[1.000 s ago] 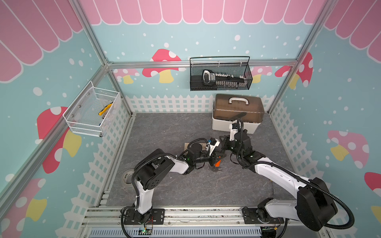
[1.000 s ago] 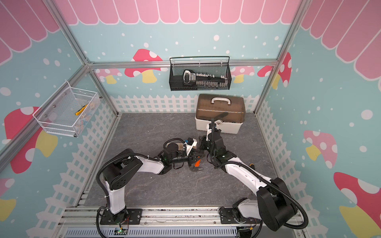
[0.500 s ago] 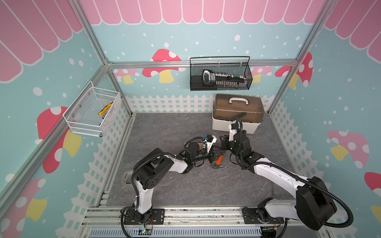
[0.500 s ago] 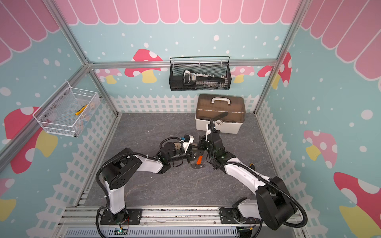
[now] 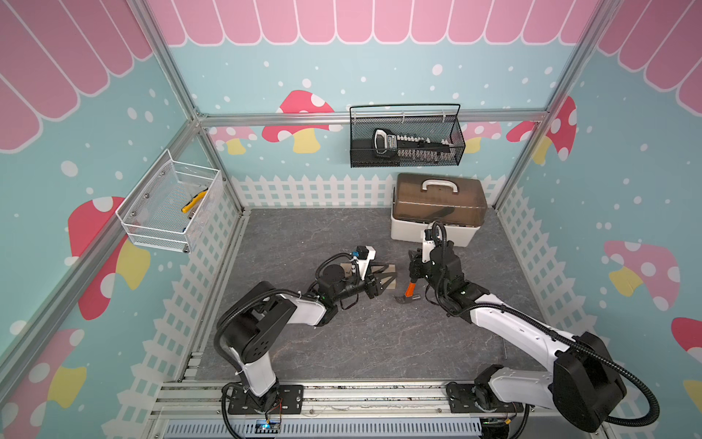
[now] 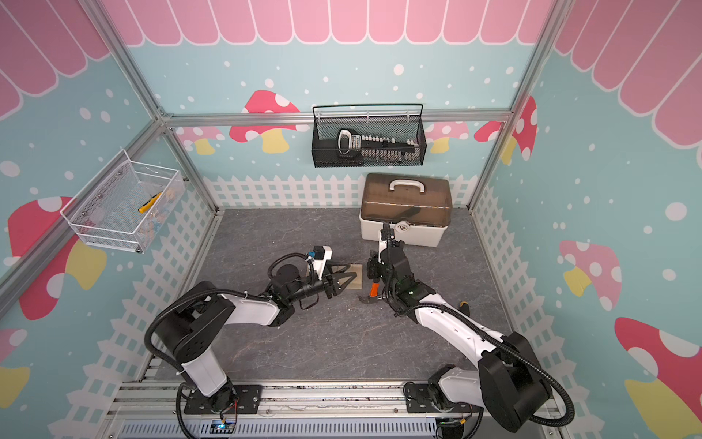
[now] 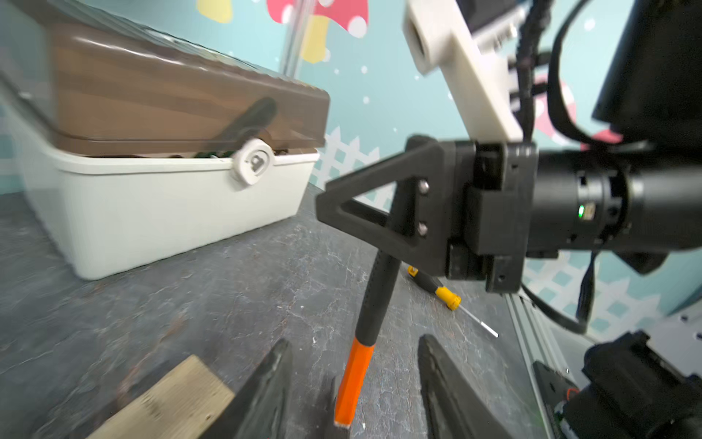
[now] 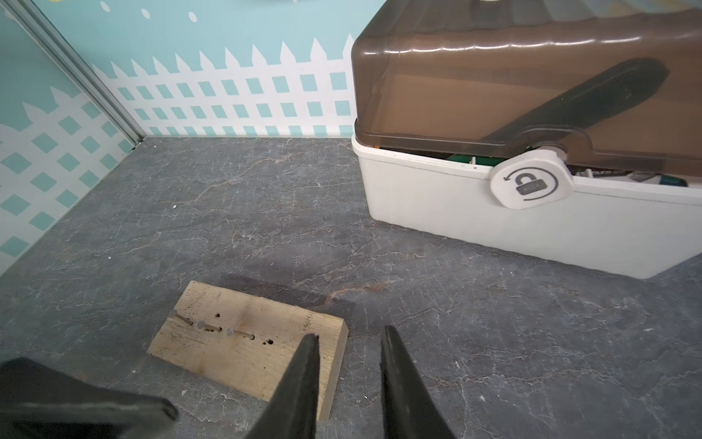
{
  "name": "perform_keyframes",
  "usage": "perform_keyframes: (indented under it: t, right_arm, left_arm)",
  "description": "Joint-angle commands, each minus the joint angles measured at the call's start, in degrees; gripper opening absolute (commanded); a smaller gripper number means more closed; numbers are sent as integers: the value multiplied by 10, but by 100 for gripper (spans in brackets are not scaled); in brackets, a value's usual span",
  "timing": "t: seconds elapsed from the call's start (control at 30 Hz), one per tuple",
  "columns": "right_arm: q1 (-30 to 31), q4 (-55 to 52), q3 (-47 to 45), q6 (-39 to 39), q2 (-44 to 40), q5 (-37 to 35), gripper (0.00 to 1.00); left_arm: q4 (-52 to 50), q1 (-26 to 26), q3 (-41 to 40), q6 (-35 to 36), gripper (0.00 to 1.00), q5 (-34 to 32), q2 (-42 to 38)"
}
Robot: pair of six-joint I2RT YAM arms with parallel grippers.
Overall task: Use a claw hammer to pull out a nail
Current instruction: Pick up the hammer at the center of the board, then remove the nail from the mounting plate.
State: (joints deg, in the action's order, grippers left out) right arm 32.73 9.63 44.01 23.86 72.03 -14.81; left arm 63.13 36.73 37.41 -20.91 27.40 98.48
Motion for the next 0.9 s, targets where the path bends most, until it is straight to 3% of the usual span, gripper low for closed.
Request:
perform_keyframes:
  t: [0.0,0.17,0.33,0.63,0.87]
  right_arm:
    - [19,11,47,-46,-15,-67,0]
    - [52,-4,108,-94,18,-121,0]
    - [80,-18,180,-138,68,-168,0]
    - [115,-49,301,-177,181,-222,0]
    - [137,-65,352,-186,232,-240,0]
  left_arm:
    - [-70,-26,-22,-33,58,-93,-70]
    - [-268,-77,-19,-117,71,-190,-158]
    - [-371,-144,-26,-191,72,-188,-190]
    - [-415,-217,-32,-249,66,-135,-163]
    - [-435,-233,-14,-244,58,-113,-121]
